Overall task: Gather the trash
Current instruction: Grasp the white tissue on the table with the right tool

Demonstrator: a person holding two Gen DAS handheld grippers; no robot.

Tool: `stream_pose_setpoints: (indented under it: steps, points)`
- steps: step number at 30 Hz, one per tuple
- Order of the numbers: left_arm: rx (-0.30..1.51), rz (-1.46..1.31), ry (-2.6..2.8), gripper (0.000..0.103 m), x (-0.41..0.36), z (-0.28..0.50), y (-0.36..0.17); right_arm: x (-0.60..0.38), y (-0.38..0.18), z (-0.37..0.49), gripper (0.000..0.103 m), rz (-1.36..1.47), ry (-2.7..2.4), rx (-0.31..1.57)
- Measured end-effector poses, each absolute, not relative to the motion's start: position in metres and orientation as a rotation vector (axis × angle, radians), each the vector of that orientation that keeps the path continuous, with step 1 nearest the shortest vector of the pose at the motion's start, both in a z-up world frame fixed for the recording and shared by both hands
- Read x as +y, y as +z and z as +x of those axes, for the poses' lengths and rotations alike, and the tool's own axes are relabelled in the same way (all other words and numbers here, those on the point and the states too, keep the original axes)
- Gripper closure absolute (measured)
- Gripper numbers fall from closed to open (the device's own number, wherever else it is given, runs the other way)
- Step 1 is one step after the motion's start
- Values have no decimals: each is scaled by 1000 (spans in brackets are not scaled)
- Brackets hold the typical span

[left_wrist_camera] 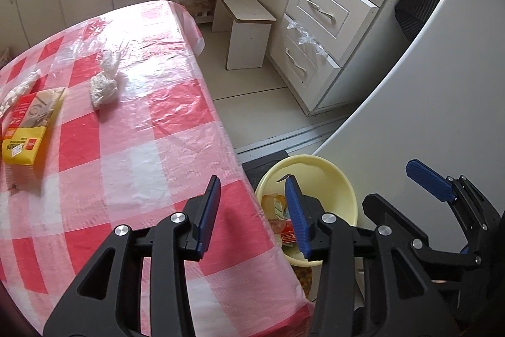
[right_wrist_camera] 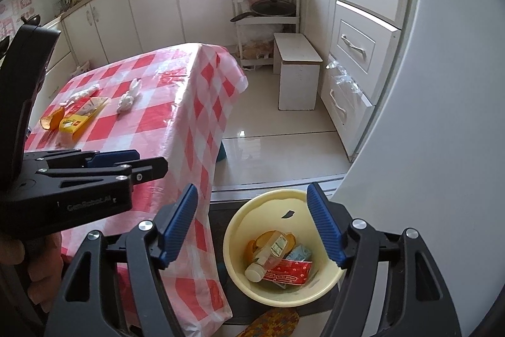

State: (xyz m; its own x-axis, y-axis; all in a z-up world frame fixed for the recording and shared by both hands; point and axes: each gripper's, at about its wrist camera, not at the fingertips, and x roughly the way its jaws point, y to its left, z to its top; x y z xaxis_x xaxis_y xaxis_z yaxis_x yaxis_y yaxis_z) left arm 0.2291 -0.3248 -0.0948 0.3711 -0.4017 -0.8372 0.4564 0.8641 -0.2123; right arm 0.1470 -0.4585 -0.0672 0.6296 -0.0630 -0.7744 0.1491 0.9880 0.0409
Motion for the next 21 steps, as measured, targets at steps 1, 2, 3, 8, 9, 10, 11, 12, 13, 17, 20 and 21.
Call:
stream_pose_setpoints:
  steps: [1, 2, 3, 8, 9, 10, 11, 12, 13, 17, 20, 21]
  points:
    - [1056, 59, -549, 63, -324, 229, -95, -457, -67, 148, 34, 102, -120, 881]
    - [1056, 59, -547, 63, -323, 229, -95, -456, -66, 148, 33, 96, -118, 880]
    - [1056, 59, -546, 63, -323, 229, -95, -454, -66, 148, 33, 90, -116, 879]
    - [1056, 59, -538, 63, -320, 230, -96, -448, -65, 150, 32, 75, -107, 876]
    - [1056, 59, -537, 63, -319, 230, -96, -447, -64, 150, 32, 73, -105, 876]
    - [1057, 59, -536, 63, -319, 230, -96, -446, -64, 150, 32, 71, -104, 875]
    - [1057, 59, -535, 63, -319, 230, -96, -446, -64, 150, 31, 70, -103, 875]
    - [1057, 59, -534, 63, -319, 230, -97, -445, -64, 150, 31, 68, -102, 873]
    - [1058, 58, -533, 63, -319, 230, -97, -444, -63, 151, 31, 67, -100, 873]
    - [1058, 59, -529, 63, -318, 230, -97, -442, -63, 152, 31, 59, -97, 874]
    - [1058, 58, -527, 63, -318, 231, -97, -441, -63, 152, 31, 54, -94, 875]
    - [1057, 58, -526, 63, -317, 231, -97, -440, -63, 152, 31, 53, -93, 875]
